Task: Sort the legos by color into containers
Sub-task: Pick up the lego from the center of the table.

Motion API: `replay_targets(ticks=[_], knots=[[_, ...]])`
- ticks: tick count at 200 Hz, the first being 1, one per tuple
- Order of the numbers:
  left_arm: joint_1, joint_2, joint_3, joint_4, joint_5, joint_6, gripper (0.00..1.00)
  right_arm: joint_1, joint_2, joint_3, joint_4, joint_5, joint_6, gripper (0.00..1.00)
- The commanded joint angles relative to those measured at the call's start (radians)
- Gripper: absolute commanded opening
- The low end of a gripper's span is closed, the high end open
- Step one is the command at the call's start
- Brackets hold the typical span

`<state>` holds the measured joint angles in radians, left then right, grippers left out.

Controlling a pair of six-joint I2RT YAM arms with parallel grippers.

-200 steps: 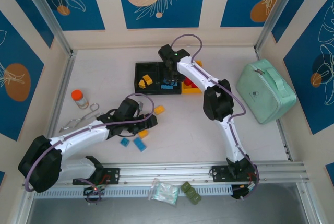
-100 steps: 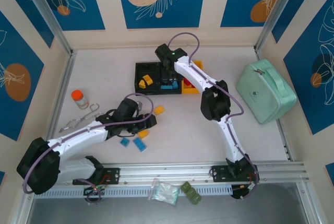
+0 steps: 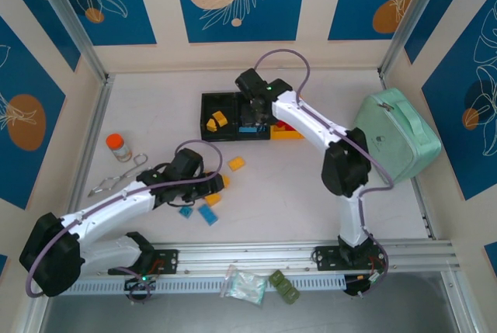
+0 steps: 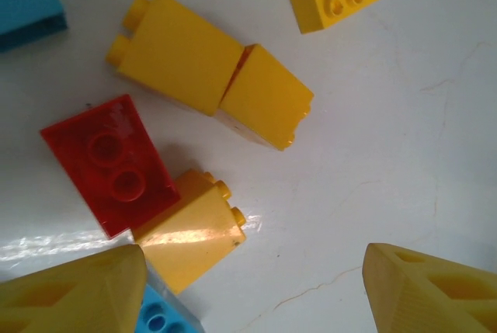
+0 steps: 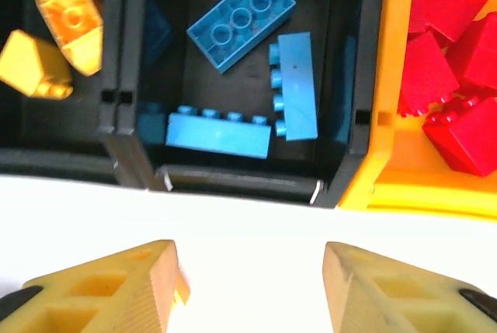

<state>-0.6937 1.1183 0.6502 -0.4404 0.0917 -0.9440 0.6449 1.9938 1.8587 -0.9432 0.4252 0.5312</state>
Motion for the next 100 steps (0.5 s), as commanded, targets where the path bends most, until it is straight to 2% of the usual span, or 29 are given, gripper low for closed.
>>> replay_targets(ticks=[1,61,100], knots=[[0.013,-0.002,0.057,-0.087,-0.053,0.047,0.73,0.009,-0.119,-0.136,0.094,-0.080,0.015,0.55],[0.009,0.204,0.280,-0.141,-0.057,0.263,0.71,0.019,-0.530,-0.676,0.343,-0.323,0.030,0.56],[0.004,0.356,0.419,-0.097,-0.050,0.425,0.72,0.015,-0.809,-0.942,0.407,-0.437,0.057,0.61]])
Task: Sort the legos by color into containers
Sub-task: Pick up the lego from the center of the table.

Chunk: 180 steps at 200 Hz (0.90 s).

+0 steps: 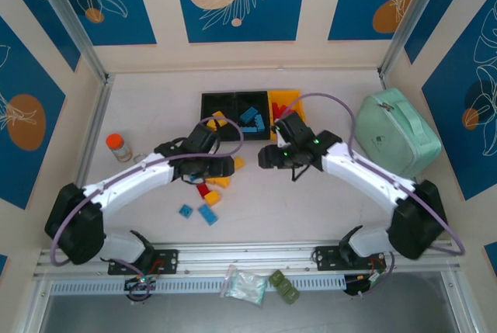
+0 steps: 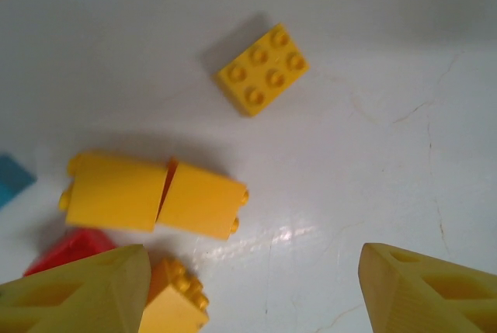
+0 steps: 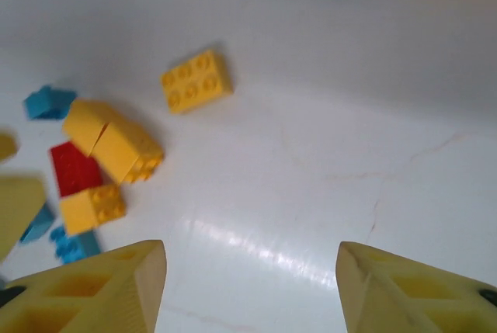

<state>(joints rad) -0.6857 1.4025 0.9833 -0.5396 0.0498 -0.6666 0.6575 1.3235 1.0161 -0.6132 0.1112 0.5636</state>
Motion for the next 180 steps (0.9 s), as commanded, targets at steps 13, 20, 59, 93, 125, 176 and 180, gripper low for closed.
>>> replay_targets(ticks=[13,20,59,93,125,176,180], knots=[[-0.005,0.132,0.135,0.007,-0.010,0.195,0.73,-0.002,-0.231,-0.164,0.069,-0.120,0.038,0.62],[-0.006,0.168,0.158,0.009,-0.010,0.219,0.74,-0.004,-0.278,-0.198,0.060,-0.112,0.050,0.63],[-0.015,0.346,0.267,0.012,-0.028,0.279,0.75,-0.019,-0.506,-0.355,0.032,-0.111,0.138,0.65],[-0.022,0.446,0.328,0.013,-0.095,0.329,0.77,-0.018,-0.585,-0.450,0.039,-0.117,0.196,0.65],[-0.028,0.513,0.363,0.017,-0.133,0.366,0.78,-0.015,-0.578,-0.464,0.044,-0.124,0.197,0.65],[-0.052,0.574,0.373,0.009,-0.107,0.367,0.70,-0.015,-0.546,-0.457,0.054,-0.111,0.191,0.65],[-0.055,0.575,0.371,0.006,-0.107,0.366,0.69,-0.015,-0.544,-0.457,0.056,-0.113,0.192,0.65]])
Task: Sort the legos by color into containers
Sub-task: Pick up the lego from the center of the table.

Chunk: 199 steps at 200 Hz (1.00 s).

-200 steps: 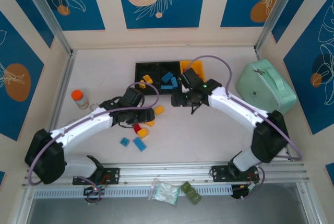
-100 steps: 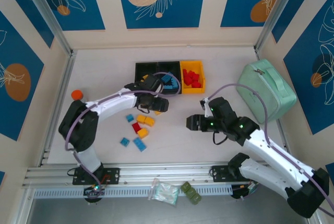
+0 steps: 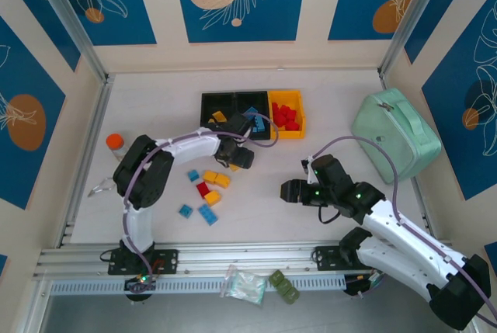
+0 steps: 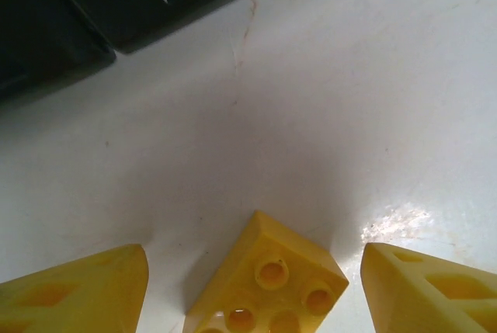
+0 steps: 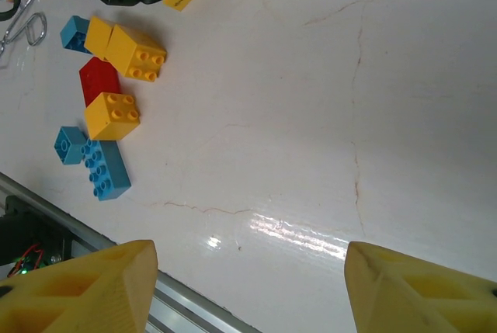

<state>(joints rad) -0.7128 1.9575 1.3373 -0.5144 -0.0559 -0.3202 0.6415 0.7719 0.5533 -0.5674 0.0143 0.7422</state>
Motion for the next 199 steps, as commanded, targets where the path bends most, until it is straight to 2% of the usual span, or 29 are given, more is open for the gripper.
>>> replay_targets(ticks=[1,74,136,199], knots=[[-0.029,0.020,0.018,-0.020,-0.001,0.020,0.69,0.001,0.008,0.005,0.011,-0.015,0.014,0.65],[-0.056,-0.034,-0.044,-0.030,-0.002,-0.017,0.33,0.001,0.046,0.003,0.048,-0.024,0.018,0.64],[-0.043,-0.154,-0.027,-0.103,-0.041,-0.025,0.30,0.012,0.076,0.026,0.070,-0.040,0.009,0.64],[0.066,-0.147,0.144,-0.198,-0.069,0.004,0.29,0.060,0.149,0.063,0.120,-0.038,0.013,0.64]])
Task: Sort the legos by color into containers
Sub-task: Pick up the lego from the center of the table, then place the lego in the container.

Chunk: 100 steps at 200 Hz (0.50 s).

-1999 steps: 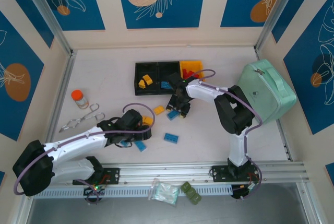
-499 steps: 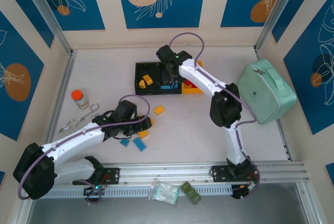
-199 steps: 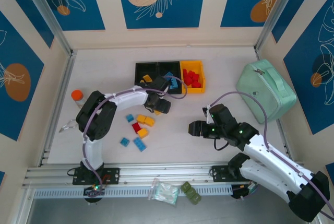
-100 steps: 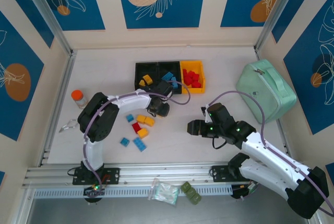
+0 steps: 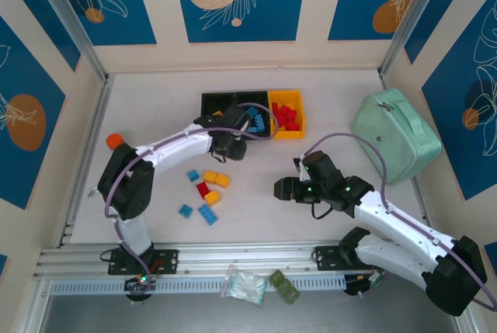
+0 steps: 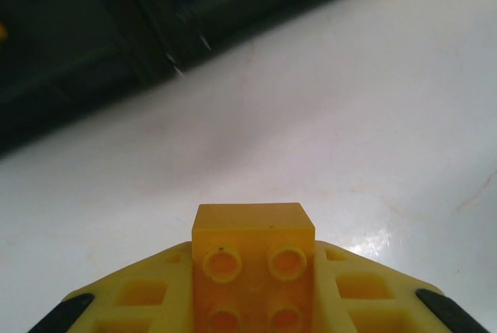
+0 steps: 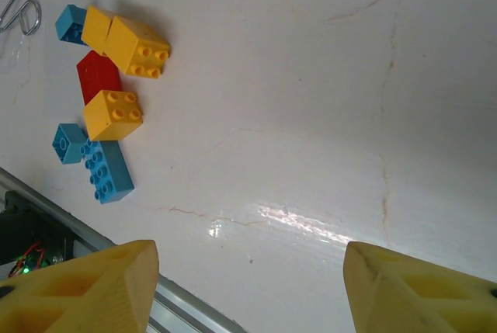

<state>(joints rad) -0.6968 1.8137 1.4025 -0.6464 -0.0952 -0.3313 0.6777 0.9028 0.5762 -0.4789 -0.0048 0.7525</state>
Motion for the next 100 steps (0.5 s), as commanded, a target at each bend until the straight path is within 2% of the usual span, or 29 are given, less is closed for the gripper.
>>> replay_targets(ticks=[1,43,100], knots=[[0.051,-0.002,0.083,-0.066,-0.030,0.016,0.29,0.025,0.020,0.041,0.032,-0.018,0.002,0.64],[0.137,0.074,0.210,-0.071,-0.054,0.015,0.30,0.058,0.065,0.070,0.052,-0.008,0.002,0.64],[0.199,0.222,0.345,-0.074,-0.055,0.007,0.30,0.085,0.098,0.078,0.065,0.009,0.010,0.64]])
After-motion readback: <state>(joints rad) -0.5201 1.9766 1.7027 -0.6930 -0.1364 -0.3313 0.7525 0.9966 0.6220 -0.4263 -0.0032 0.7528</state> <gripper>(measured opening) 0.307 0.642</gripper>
